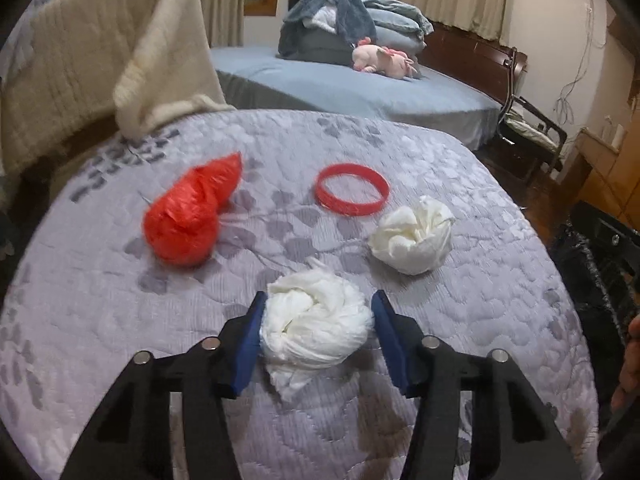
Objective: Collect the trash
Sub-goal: 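Grasp the crumpled white tissue with the left tool, then grasp the white plastic wrap with the right tool while the left tool holds the tissue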
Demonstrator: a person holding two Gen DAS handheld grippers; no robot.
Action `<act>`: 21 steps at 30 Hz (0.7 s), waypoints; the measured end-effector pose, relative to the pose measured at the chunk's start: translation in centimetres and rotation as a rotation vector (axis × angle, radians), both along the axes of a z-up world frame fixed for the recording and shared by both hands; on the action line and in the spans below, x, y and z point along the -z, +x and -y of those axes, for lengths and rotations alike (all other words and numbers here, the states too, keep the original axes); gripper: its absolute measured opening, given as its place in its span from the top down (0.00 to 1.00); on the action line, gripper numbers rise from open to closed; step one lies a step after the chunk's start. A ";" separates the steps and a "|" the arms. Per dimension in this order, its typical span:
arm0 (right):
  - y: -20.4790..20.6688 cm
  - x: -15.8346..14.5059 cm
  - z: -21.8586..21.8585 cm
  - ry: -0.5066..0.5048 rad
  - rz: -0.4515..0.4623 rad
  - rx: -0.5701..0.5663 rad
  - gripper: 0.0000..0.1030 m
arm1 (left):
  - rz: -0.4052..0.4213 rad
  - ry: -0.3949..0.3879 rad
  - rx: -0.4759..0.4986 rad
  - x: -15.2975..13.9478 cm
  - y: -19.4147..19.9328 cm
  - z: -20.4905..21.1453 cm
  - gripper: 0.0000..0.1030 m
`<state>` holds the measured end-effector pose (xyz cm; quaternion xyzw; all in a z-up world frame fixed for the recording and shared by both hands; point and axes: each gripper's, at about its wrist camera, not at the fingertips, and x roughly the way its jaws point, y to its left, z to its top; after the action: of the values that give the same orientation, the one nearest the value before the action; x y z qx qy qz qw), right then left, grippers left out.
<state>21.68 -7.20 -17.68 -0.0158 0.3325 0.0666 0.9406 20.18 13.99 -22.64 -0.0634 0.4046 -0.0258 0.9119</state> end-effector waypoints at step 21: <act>3.4 3.5 -9.5 -0.011 -0.060 -0.123 0.05 | 0.094 0.080 -0.109 -3.5 -1.2 -6.4 0.58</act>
<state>25.13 2.35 -21.20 -0.0393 0.3592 0.1229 0.9243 18.95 20.36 -19.16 -0.0473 0.3579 0.0370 0.9318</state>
